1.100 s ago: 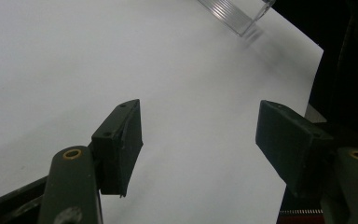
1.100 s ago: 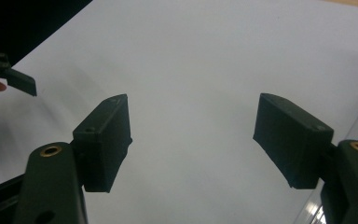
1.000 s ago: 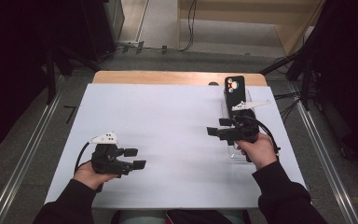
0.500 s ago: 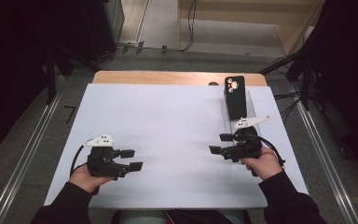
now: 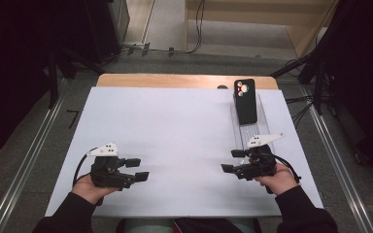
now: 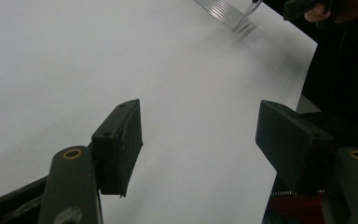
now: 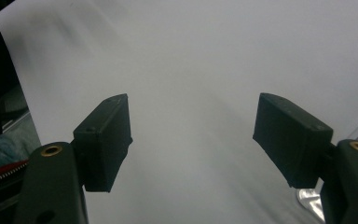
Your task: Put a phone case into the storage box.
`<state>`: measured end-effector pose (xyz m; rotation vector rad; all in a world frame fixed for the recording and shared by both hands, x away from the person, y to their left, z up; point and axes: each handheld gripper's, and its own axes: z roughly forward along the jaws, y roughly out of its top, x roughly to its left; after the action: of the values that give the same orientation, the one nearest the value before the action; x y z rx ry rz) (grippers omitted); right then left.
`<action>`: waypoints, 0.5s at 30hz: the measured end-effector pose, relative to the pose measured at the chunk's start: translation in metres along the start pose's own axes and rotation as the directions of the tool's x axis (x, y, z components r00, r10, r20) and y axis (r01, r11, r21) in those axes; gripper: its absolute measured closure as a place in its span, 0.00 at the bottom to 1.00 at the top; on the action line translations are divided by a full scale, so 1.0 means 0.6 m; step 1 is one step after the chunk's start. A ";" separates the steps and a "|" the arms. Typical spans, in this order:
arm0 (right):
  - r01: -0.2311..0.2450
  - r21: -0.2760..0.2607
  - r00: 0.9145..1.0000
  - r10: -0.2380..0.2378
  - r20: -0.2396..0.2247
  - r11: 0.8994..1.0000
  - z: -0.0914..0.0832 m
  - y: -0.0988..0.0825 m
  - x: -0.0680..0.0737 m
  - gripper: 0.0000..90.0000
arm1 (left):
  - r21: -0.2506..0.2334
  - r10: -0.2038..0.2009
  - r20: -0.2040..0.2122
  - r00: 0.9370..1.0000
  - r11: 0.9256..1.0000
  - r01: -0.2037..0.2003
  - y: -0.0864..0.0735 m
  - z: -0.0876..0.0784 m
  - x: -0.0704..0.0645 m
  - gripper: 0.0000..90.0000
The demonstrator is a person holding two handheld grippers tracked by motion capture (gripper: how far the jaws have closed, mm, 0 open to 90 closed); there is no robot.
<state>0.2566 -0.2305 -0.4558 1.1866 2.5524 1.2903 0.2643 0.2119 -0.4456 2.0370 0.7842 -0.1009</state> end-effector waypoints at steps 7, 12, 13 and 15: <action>0.020 0.027 1.000 -0.020 -0.003 0.999 -0.001 -0.021 0.001 0.28 | 0.004 0.010 0.001 1.000 1.000 -0.010 -0.004 0.001 -0.004 0.35; 0.017 0.023 1.000 -0.017 -0.008 1.000 -0.005 -0.033 -0.003 0.28 | 0.001 0.008 0.003 1.000 1.000 -0.008 -0.007 0.001 -0.006 0.35; 0.019 0.027 1.000 -0.019 -0.010 0.999 -0.005 -0.035 -0.003 0.28 | 0.002 0.009 0.002 1.000 1.000 -0.009 -0.008 0.001 -0.005 0.35; 0.019 0.030 1.000 -0.019 0.005 0.999 -0.007 -0.039 -0.004 0.28 | 0.006 0.010 0.002 1.000 1.000 -0.010 -0.008 0.001 -0.005 0.35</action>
<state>0.2425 -0.2430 -0.4701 1.1668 2.5819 1.2471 0.2594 0.2117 -0.4485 2.0458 0.7732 -0.1001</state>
